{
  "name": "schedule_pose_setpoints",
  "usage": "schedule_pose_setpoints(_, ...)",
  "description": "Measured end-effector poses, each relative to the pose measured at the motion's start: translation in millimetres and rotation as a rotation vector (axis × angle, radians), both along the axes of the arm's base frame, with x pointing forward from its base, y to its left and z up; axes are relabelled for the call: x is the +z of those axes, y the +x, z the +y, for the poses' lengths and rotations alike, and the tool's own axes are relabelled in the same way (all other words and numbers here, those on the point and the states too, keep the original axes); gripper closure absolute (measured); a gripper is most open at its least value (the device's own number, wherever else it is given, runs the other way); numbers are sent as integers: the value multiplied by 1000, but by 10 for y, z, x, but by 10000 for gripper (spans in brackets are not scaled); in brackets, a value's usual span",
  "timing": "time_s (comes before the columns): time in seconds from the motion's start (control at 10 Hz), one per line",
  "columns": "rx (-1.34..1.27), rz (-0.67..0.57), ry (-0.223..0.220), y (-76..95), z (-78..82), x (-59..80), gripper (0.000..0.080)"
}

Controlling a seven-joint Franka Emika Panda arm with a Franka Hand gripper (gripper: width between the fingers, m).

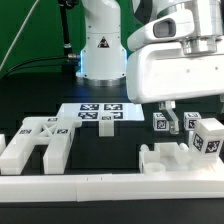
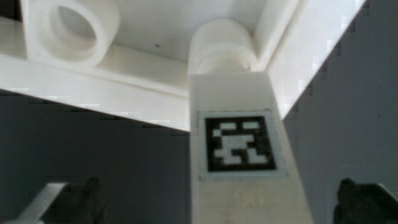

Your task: Assemble chair

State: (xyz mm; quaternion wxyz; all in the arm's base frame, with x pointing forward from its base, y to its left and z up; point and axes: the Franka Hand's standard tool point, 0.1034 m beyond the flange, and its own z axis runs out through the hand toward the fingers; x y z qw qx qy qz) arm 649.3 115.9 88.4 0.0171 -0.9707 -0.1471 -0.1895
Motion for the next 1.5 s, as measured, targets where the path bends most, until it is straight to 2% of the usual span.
schedule_pose_setpoints(0.1,-10,83,-2,-53,25,-49,151)
schedule_pose_setpoints(0.3,-28,242,-13,-42,98,-71,151)
schedule_pose_setpoints(0.5,-24,339,-25,-83,106,-89,151)
schedule_pose_setpoints(0.7,-48,326,-18,-58,107,-95,397)
schedule_pose_setpoints(0.8,-58,326,-18,-54,84,-95,397)
schedule_pose_setpoints(0.9,-120,331,-4,-54,77,-97,509)
schedule_pose_setpoints(1.1,-229,338,20,-53,74,-98,509)
schedule_pose_setpoints(1.3,-425,275,79,-60,45,-113,509)
schedule_pose_setpoints(1.5,-657,262,142,-101,-69,-117,509)
